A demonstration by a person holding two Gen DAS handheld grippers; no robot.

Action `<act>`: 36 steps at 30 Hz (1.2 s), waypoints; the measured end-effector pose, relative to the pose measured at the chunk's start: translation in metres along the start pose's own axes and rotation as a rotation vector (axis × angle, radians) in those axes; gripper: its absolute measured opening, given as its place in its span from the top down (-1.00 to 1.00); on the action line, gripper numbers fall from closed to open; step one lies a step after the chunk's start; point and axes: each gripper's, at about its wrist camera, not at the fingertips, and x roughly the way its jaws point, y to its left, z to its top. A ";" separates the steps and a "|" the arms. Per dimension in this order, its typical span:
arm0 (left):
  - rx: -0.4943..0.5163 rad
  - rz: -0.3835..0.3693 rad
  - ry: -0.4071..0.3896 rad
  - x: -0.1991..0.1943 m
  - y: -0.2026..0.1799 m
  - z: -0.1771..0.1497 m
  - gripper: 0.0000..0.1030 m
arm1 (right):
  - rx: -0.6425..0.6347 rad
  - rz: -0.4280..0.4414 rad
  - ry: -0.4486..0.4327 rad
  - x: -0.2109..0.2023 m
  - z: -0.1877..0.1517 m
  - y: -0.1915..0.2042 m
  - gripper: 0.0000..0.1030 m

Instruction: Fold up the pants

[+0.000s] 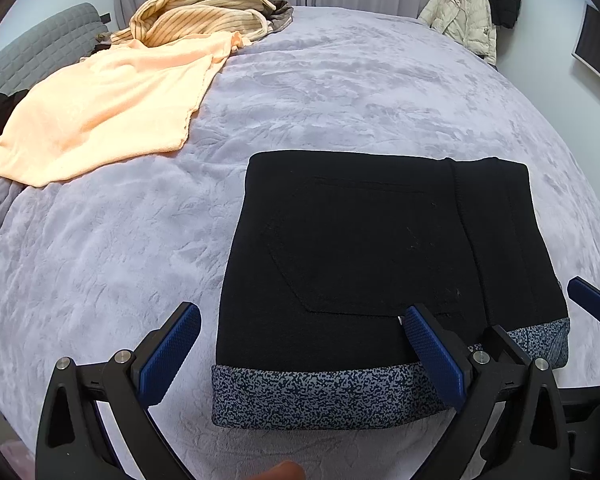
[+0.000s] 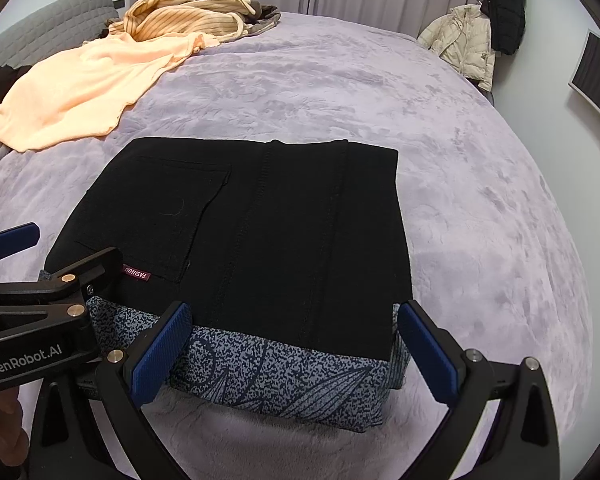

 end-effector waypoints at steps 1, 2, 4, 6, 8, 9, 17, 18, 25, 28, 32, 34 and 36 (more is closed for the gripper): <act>-0.001 -0.001 0.000 0.000 0.000 0.000 -0.98 | -0.002 0.000 -0.001 0.000 0.000 0.000 -0.99; -0.002 -0.001 0.001 -0.001 0.000 0.000 -0.98 | -0.003 -0.001 -0.002 -0.001 0.000 0.001 -0.99; -0.001 0.000 0.001 -0.001 0.000 -0.001 -0.98 | -0.002 0.000 -0.003 -0.001 0.000 0.001 -0.99; -0.001 0.001 -0.001 -0.002 0.000 -0.001 -0.98 | 0.000 0.000 -0.003 -0.002 -0.001 0.001 -0.99; 0.002 0.002 -0.003 -0.002 0.000 -0.002 -0.98 | 0.000 0.001 -0.003 -0.002 -0.001 0.001 -0.99; 0.001 0.002 -0.002 -0.002 0.000 -0.002 -0.98 | -0.001 0.000 -0.004 -0.002 -0.001 0.001 -0.99; 0.005 0.000 -0.001 -0.003 -0.001 -0.003 -0.98 | 0.011 0.002 -0.005 -0.005 -0.003 0.001 -0.99; 0.004 0.000 -0.001 -0.003 -0.001 -0.003 -0.98 | 0.013 0.002 -0.005 -0.005 -0.003 0.001 -0.99; 0.001 0.003 -0.001 -0.003 -0.001 -0.003 -0.98 | 0.012 0.002 -0.005 -0.005 -0.003 0.000 -0.99; -0.001 0.003 0.001 -0.002 -0.001 -0.003 -0.98 | 0.015 0.005 -0.003 -0.005 -0.003 0.000 -0.99; -0.003 0.007 -0.002 -0.003 -0.001 -0.002 -0.98 | 0.017 0.004 -0.004 -0.007 -0.004 0.000 -0.99; -0.002 0.010 -0.012 -0.004 0.000 -0.002 -0.98 | 0.019 0.004 -0.004 -0.007 -0.005 0.000 -0.99; -0.003 0.010 -0.017 -0.004 0.000 -0.002 -0.98 | 0.019 0.006 -0.003 -0.007 -0.005 0.000 -0.99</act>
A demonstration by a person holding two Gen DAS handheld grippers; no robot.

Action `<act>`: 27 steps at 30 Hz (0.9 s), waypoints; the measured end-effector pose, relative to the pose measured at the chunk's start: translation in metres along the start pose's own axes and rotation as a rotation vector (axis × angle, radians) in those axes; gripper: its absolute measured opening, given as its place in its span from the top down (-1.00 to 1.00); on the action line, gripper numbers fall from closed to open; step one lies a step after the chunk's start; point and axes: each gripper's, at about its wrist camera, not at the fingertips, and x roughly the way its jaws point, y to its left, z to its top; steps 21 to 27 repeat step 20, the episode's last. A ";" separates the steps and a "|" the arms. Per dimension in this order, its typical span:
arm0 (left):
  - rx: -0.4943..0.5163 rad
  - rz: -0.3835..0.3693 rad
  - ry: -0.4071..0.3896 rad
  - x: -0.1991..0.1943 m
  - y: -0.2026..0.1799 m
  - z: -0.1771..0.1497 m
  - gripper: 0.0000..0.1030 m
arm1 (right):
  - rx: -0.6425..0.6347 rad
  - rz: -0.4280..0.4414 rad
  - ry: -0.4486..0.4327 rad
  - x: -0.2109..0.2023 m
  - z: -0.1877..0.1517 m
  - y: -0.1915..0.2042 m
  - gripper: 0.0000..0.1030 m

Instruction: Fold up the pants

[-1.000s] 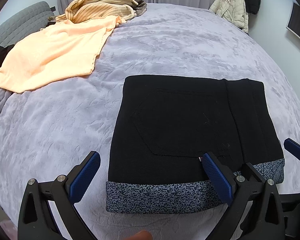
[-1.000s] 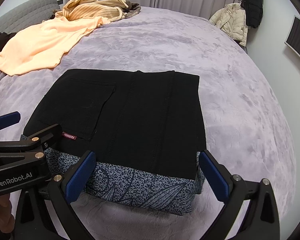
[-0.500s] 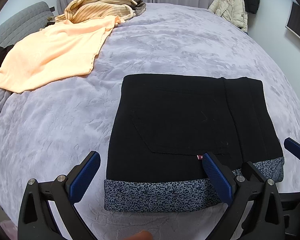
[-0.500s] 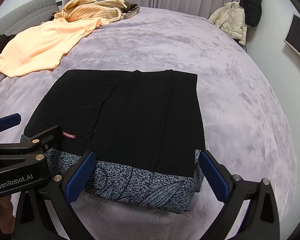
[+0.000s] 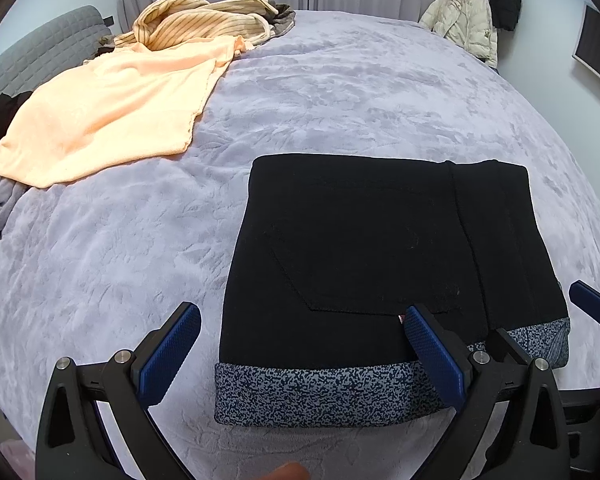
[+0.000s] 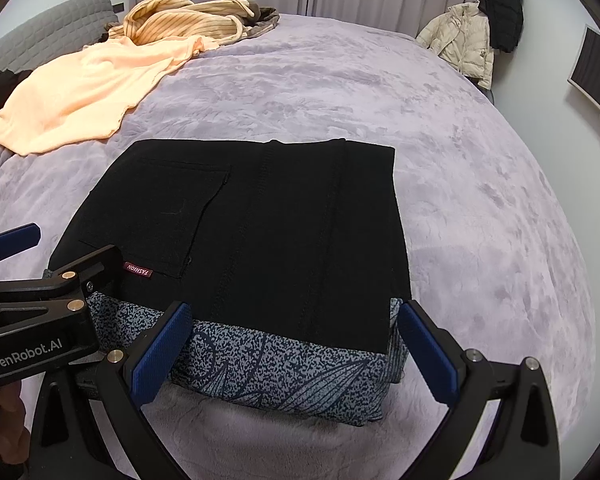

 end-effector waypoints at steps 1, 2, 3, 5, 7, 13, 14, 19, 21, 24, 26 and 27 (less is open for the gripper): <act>-0.001 -0.002 0.001 0.000 0.001 0.000 -0.98 | 0.000 0.000 0.000 0.000 0.000 0.001 -0.99; 0.002 -0.002 0.003 0.000 0.001 0.000 -0.98 | 0.000 0.000 0.000 -0.001 0.000 0.001 -0.99; 0.002 -0.002 0.005 0.000 0.000 0.001 -0.98 | 0.000 0.000 -0.001 -0.001 0.000 0.001 -0.99; 0.002 -0.005 0.008 0.000 0.001 0.001 -0.98 | 0.000 -0.001 -0.001 -0.001 0.000 0.002 -0.99; 0.000 -0.007 0.009 0.000 0.000 0.001 -0.98 | 0.000 0.001 -0.001 -0.001 0.000 0.002 -0.99; -0.001 -0.008 0.008 -0.001 0.000 0.000 -0.98 | -0.001 0.000 -0.003 -0.003 -0.001 0.005 -0.99; 0.000 -0.010 0.009 -0.001 0.000 0.000 -0.98 | 0.000 0.001 -0.003 -0.003 -0.001 0.005 -0.99; -0.005 -0.018 0.012 -0.002 0.004 -0.004 -0.98 | 0.007 0.005 -0.005 -0.005 -0.005 0.006 -0.99; -0.004 -0.016 0.014 -0.003 0.004 -0.006 -0.98 | 0.009 0.007 -0.009 -0.007 -0.007 0.005 -0.99; -0.004 -0.016 0.014 -0.003 0.004 -0.006 -0.98 | 0.009 0.007 -0.009 -0.007 -0.007 0.005 -0.99; -0.004 -0.016 0.014 -0.003 0.004 -0.006 -0.98 | 0.009 0.007 -0.009 -0.007 -0.007 0.005 -0.99; -0.004 -0.016 0.014 -0.003 0.004 -0.006 -0.98 | 0.009 0.007 -0.009 -0.007 -0.007 0.005 -0.99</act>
